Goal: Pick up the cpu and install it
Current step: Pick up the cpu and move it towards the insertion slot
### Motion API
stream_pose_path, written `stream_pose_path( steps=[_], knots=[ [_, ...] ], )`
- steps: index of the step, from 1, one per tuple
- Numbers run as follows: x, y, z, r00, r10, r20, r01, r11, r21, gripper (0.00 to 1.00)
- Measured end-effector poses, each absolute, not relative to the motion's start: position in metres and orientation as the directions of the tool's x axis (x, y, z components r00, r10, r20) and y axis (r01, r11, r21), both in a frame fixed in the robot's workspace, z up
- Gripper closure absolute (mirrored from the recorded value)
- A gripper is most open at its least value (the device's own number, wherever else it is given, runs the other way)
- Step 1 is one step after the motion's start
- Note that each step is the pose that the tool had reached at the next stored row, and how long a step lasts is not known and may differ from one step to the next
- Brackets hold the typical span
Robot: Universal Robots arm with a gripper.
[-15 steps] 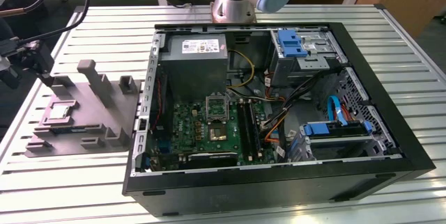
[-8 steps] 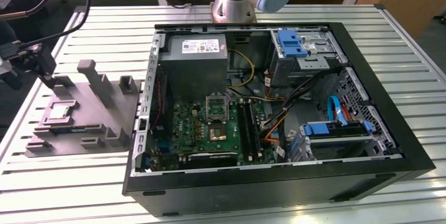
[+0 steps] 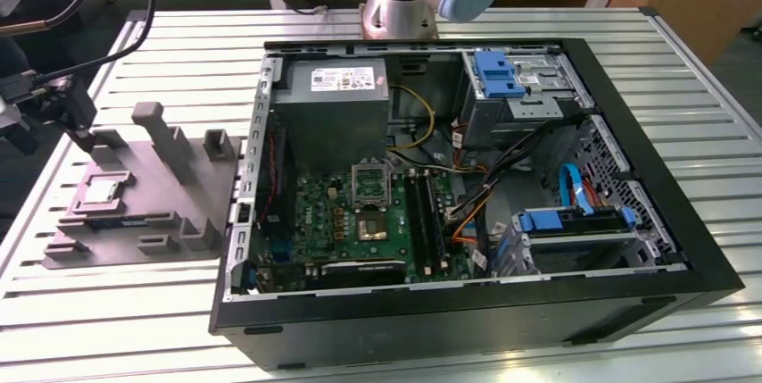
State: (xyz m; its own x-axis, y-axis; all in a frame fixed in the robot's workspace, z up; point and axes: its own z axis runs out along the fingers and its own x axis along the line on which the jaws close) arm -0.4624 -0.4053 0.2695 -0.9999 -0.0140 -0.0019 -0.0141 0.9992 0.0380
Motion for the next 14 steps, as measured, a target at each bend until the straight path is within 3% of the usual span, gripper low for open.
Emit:
stream_pose_path(
  steps=[14],
  knots=[
    [-0.460, -0.405, 0.248, -1.000, -0.015, -0.002, -0.015, 0.999, 0.038, 0.29]
  ],
)
